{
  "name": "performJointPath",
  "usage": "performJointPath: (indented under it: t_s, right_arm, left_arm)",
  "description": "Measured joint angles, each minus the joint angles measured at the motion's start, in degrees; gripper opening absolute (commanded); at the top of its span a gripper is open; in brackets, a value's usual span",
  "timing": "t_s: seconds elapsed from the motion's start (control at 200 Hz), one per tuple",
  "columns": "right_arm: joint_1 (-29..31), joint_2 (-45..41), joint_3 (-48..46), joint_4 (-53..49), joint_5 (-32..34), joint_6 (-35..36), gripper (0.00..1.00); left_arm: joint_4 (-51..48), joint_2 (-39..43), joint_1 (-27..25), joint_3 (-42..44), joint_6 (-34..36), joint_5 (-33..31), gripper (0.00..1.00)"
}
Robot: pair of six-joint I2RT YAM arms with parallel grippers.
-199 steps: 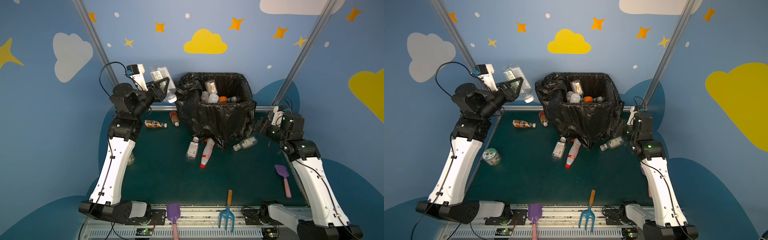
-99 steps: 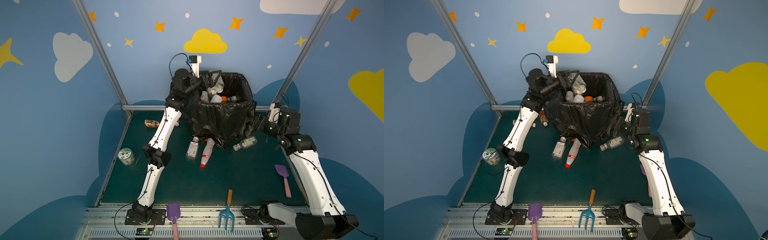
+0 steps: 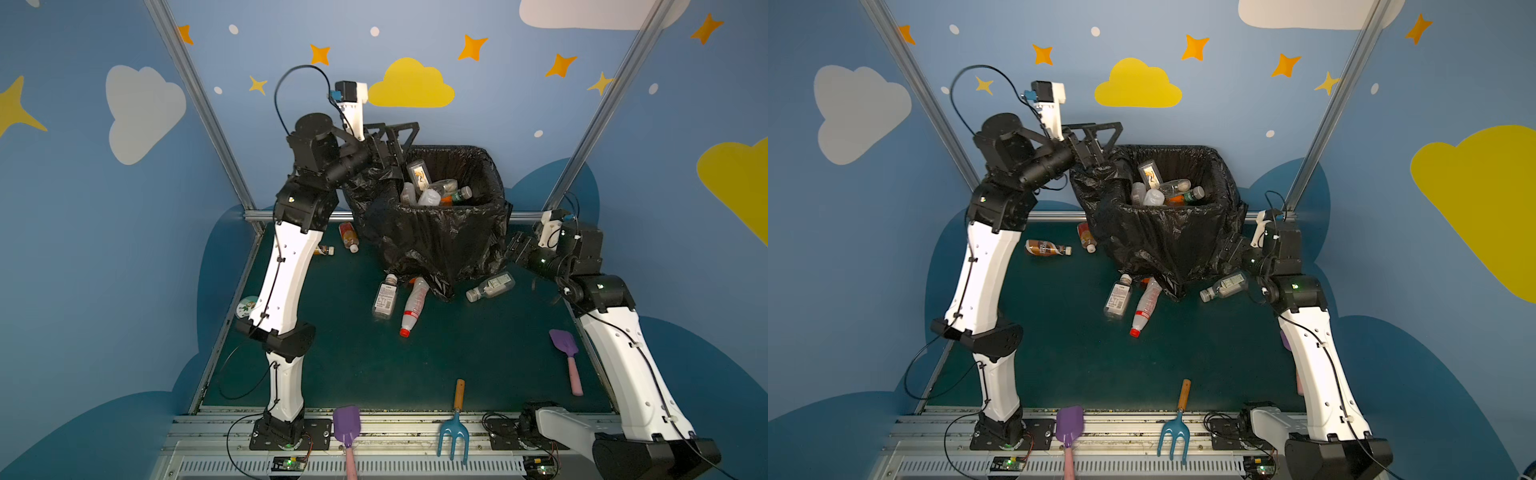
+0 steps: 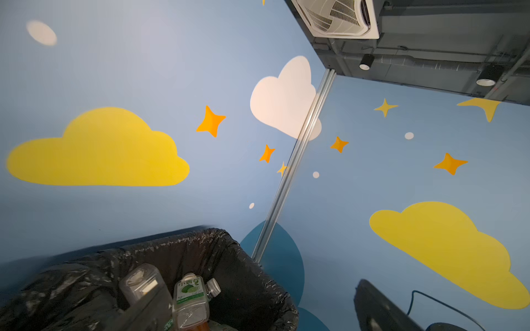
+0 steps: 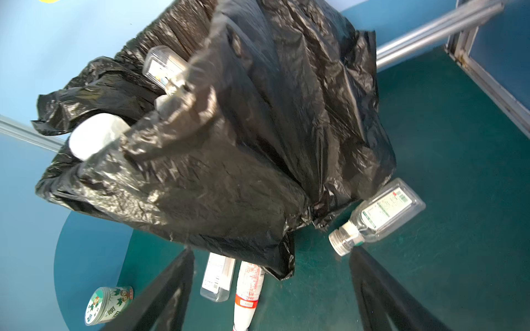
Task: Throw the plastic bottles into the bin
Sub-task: 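Lift the white-cap bottle with the left gripper over the bin and release it, then lower the left gripper back to the table while the right grasps the clear green-print bottle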
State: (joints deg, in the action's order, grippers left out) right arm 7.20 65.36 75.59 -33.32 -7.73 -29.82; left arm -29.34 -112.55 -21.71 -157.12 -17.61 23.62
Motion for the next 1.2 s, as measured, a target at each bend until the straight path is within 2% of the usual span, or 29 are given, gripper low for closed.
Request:
performJointPath:
  t_s: [0.09, 0.175, 0.426, 0.561, 0.751, 1.011, 1.201]
  right_arm:
    - [-0.2, -0.22, -2.36, -0.13, 1.14, -2.03, 0.84]
    - [-0.74, -0.22, -5.18, -0.22, 1.99, -4.37, 0.84]
    - [-1.62, -0.22, -10.62, -0.66, 2.8, -8.5, 0.84]
    - [-1.86, -0.17, -12.09, -0.46, 2.78, -9.46, 0.87]
    - [-1.9, 1.4, -13.27, -0.11, 2.6, -10.71, 0.94]
    - [-2.25, 5.51, -13.49, 0.11, 1.79, -11.76, 0.97]
    - [-2.67, 6.25, -16.11, 0.55, 0.98, -11.91, 0.97]
  left_arm:
    - [-5.46, 2.71, 2.49, 1.51, 0.24, -0.68, 1.0]
    - [-10.29, 5.44, 6.03, 7.8, 0.22, -1.18, 1.0]
    - [-12.52, 18.78, 13.31, 49.51, -1.09, -4.09, 1.0]
    - [-12.41, 25.66, 17.11, 63.67, -3.82, -5.22, 1.0]
    - [-10.29, 31.58, 20.65, 76.15, -8.33, -6.01, 1.0]
    - [-5.64, 30.64, 20.17, 90.07, -15.34, -2.69, 1.0]
    - [-2.19, 33.79, 18.16, 95.67, -16.94, -4.85, 1.0]
